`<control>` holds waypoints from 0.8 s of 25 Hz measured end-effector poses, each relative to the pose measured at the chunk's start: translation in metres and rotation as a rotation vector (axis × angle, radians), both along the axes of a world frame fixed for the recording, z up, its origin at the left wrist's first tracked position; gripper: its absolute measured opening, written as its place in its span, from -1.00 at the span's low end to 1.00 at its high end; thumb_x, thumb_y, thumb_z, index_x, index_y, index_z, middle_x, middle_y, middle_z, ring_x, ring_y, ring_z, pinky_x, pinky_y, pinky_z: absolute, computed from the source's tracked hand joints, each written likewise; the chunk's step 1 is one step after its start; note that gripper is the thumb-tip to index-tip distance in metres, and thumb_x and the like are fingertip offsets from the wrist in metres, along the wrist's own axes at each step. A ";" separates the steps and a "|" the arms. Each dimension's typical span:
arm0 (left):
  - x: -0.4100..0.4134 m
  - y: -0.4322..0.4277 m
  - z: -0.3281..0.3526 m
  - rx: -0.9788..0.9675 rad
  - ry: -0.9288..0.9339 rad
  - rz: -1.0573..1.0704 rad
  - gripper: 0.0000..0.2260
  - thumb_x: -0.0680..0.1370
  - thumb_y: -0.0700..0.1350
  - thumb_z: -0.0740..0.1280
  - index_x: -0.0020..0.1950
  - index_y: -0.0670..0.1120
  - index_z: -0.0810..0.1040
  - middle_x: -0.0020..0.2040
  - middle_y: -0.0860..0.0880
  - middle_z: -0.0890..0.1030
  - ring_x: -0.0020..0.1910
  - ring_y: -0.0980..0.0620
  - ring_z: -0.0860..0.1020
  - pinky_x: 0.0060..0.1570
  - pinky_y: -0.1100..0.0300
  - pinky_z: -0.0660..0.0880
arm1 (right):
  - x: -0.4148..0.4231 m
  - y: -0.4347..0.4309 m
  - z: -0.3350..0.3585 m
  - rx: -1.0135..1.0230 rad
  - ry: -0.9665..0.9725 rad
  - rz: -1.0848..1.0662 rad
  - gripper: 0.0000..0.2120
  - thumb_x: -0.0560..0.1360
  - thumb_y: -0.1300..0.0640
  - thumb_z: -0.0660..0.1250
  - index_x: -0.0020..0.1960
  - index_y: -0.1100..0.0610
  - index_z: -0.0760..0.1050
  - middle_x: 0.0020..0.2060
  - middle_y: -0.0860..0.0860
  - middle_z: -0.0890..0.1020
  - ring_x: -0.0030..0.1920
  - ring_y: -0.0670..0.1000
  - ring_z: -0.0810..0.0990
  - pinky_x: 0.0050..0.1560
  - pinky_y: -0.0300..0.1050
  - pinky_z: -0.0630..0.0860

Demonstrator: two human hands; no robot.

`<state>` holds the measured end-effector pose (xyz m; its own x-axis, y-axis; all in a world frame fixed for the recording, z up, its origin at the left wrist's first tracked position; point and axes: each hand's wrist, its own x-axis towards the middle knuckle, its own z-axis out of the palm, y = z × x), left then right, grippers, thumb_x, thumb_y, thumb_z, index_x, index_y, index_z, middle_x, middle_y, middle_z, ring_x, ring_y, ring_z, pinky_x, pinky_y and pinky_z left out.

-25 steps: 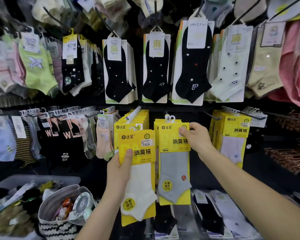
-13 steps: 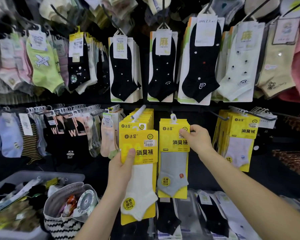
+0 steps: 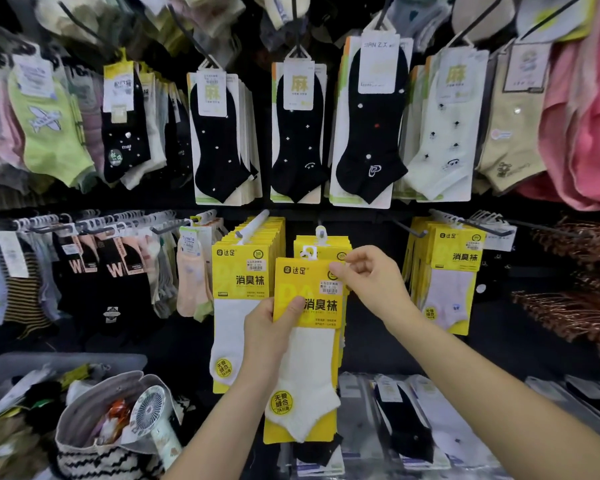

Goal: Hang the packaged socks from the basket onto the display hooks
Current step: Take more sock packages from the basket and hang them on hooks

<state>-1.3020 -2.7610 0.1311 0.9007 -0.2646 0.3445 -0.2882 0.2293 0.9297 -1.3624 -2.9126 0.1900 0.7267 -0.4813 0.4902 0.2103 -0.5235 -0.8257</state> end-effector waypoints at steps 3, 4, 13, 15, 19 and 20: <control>-0.004 -0.006 0.002 -0.026 0.010 0.001 -0.93 0.48 -0.04 0.39 -0.13 -0.02 0.61 -0.23 0.11 0.69 -0.25 0.25 0.63 -0.34 0.42 0.50 | -0.002 -0.002 -0.001 -0.037 0.082 0.011 -0.77 0.34 -0.01 0.50 -0.14 0.01 0.48 -0.17 0.04 0.66 -0.12 0.03 0.64 -0.06 -0.05 0.58; -0.005 -0.007 0.002 -0.029 0.009 0.003 -0.90 0.49 -0.02 0.37 -0.11 -0.04 0.61 -0.22 0.10 0.69 -0.24 0.23 0.63 -0.32 0.39 0.52 | -0.002 -0.002 -0.001 -0.006 0.084 0.025 -0.81 0.36 0.03 0.49 -0.15 0.02 0.49 -0.17 0.03 0.67 -0.11 0.03 0.66 -0.05 -0.04 0.59; 0.003 0.001 0.000 0.013 -0.007 -0.015 -0.90 0.48 -0.18 0.40 -0.12 0.02 0.59 -0.17 0.13 0.66 -0.25 0.29 0.62 -0.35 0.46 0.47 | -0.001 -0.004 0.017 -0.134 0.049 0.025 -0.94 0.44 0.03 0.40 -0.10 -0.08 0.54 -0.13 -0.05 0.60 -0.09 -0.03 0.58 -0.06 -0.09 0.55; 0.004 0.000 -0.001 0.035 -0.011 -0.030 -0.92 0.47 -0.18 0.41 -0.13 0.01 0.59 -0.17 0.10 0.67 -0.25 0.27 0.62 -0.34 0.44 0.48 | 0.003 -0.003 0.026 -0.301 0.110 0.000 -0.93 0.46 0.06 0.38 -0.20 -0.06 0.56 -0.16 -0.06 0.59 -0.11 -0.06 0.54 -0.08 -0.12 0.50; 0.009 -0.001 -0.001 0.030 0.034 -0.048 -0.95 0.50 -0.16 0.38 -0.06 -0.05 0.60 -0.10 0.04 0.67 -0.14 0.13 0.63 -0.30 0.42 0.50 | 0.013 -0.006 0.037 -0.334 0.136 -0.064 -0.86 0.48 0.12 0.35 -0.24 -0.02 0.55 -0.30 -0.09 0.60 -0.21 -0.10 0.55 -0.25 -0.27 0.43; 0.010 0.001 -0.001 0.025 0.035 -0.024 -0.94 0.51 -0.16 0.37 -0.03 -0.07 0.60 -0.09 0.03 0.67 -0.11 0.10 0.62 -0.27 0.41 0.51 | 0.017 -0.008 0.039 -0.304 0.134 -0.082 -0.87 0.49 0.13 0.34 -0.23 -0.01 0.55 -0.30 -0.08 0.61 -0.20 -0.09 0.56 -0.23 -0.26 0.45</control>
